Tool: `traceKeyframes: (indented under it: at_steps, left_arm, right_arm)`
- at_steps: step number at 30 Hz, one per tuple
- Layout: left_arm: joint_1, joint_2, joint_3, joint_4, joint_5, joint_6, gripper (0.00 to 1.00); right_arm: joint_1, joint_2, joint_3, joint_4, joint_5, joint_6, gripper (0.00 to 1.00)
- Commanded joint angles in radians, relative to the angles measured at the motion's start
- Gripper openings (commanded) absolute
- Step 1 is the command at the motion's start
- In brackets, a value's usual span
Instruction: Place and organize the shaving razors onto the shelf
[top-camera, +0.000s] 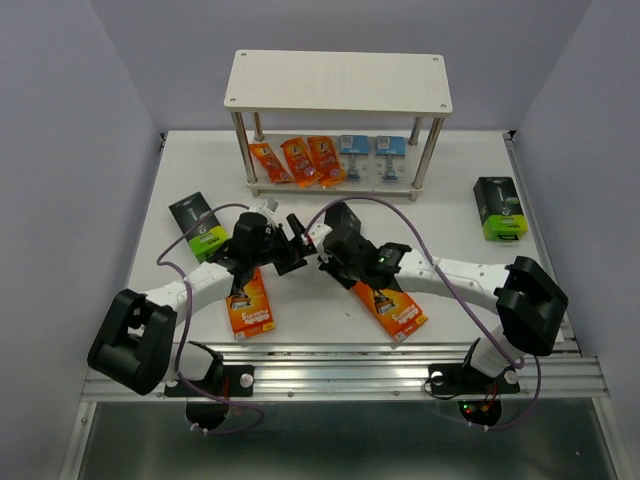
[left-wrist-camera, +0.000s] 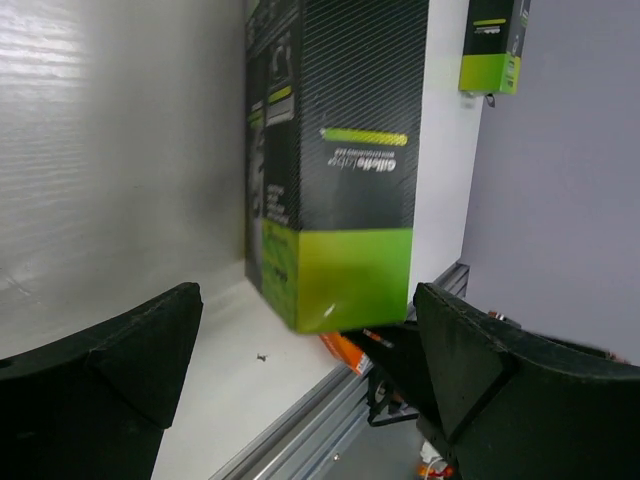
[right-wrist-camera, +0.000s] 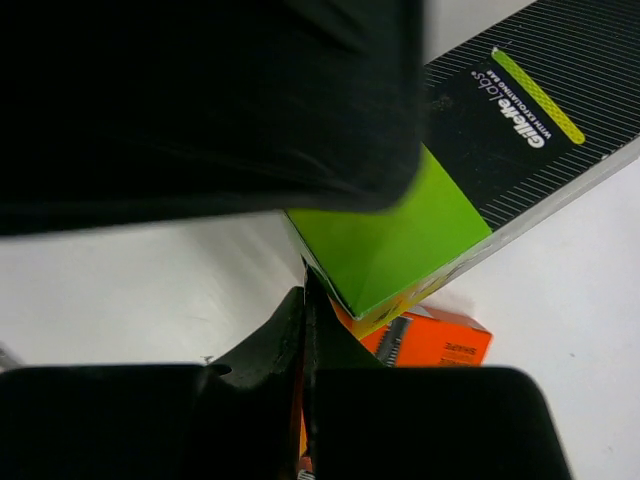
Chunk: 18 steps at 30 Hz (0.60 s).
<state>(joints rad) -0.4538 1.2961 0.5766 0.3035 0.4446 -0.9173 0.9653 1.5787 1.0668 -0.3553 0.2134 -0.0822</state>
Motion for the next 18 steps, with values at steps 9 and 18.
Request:
traceKeyframes:
  at_steps: [9, 18]
  left_arm:
    - [-0.065, 0.061, 0.069, 0.056, -0.063, -0.065, 0.99]
    - [-0.146, 0.083, 0.147, -0.243, -0.225, 0.151, 0.99]
  right_arm:
    - [0.079, 0.017, 0.041, 0.131, -0.108, -0.062, 0.01]
    - [0.112, 0.052, 0.081, 0.067, -0.054, -0.105, 0.01]
